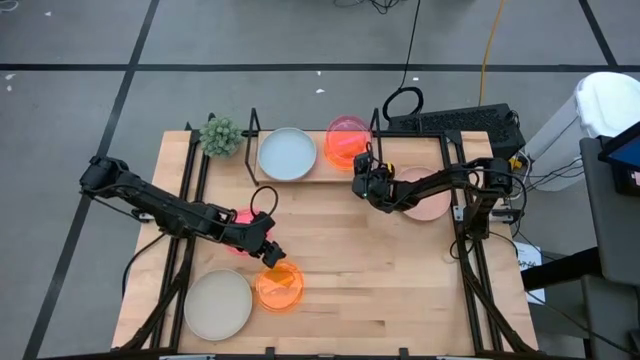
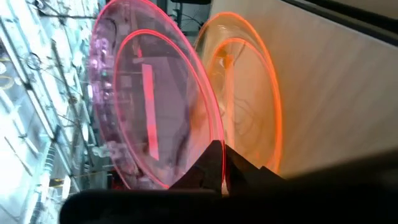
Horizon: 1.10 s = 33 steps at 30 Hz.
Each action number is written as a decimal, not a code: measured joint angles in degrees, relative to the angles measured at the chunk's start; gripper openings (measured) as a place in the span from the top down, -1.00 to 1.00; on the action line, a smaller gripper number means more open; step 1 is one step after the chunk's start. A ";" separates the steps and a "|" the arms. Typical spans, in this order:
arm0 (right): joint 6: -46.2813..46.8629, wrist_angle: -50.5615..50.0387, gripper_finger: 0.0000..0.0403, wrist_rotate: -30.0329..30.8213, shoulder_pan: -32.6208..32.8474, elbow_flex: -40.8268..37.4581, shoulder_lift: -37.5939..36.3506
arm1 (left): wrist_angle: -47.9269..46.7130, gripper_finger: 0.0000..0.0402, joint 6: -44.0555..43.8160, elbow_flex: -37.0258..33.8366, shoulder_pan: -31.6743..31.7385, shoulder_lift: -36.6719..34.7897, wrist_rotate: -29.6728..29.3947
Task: Place and stack plates onto a shelf
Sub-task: Stack the bottom pink transparent plate on the orange plate on the shelf
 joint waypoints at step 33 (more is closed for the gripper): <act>0.60 -1.74 0.23 -0.34 0.38 0.00 0.00 | 0.00 -0.08 -1.45 0.00 -0.11 0.00 0.07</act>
